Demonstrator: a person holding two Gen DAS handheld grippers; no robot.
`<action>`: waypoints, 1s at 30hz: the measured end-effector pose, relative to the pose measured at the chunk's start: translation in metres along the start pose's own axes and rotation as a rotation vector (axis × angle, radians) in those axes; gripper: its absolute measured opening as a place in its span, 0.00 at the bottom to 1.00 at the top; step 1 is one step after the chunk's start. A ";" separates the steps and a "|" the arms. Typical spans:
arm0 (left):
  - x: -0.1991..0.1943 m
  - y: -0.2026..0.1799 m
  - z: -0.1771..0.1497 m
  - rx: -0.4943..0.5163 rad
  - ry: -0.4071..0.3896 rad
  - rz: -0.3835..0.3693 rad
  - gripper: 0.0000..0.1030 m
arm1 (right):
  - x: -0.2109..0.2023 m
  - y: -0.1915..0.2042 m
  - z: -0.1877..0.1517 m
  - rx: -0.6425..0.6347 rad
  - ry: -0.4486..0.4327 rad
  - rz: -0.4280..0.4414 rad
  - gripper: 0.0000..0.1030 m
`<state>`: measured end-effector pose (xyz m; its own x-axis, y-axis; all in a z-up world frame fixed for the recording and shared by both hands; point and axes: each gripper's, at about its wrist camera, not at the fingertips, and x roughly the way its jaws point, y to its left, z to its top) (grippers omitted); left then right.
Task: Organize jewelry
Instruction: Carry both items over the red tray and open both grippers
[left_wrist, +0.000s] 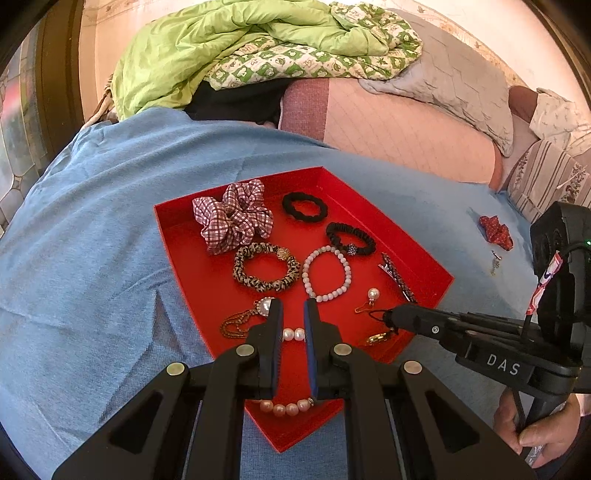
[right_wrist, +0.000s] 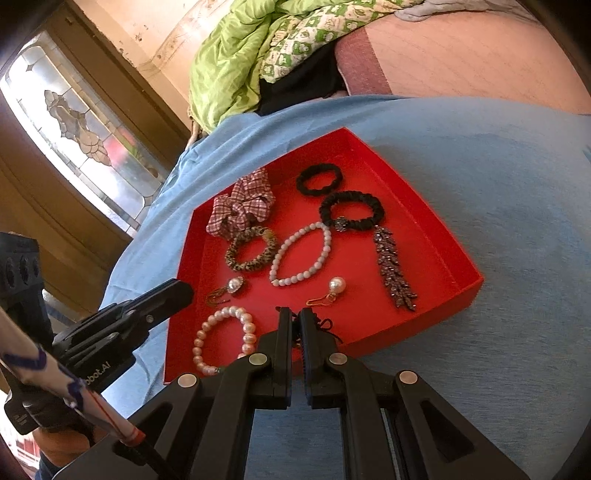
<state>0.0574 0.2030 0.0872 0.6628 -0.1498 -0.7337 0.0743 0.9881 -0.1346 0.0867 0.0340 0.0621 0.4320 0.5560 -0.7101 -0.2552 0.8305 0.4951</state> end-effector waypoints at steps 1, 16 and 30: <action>0.000 0.000 0.000 0.002 0.000 0.004 0.10 | 0.000 -0.001 0.000 0.003 0.000 -0.003 0.06; 0.000 -0.002 0.000 0.010 -0.007 0.021 0.10 | -0.008 -0.008 0.002 0.011 -0.014 -0.042 0.06; 0.001 -0.008 0.000 0.041 -0.027 0.104 0.31 | -0.030 -0.009 0.005 -0.009 -0.069 -0.090 0.22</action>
<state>0.0571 0.1950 0.0880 0.6881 -0.0464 -0.7242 0.0342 0.9989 -0.0315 0.0800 0.0097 0.0817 0.5124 0.4756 -0.7150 -0.2204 0.8776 0.4258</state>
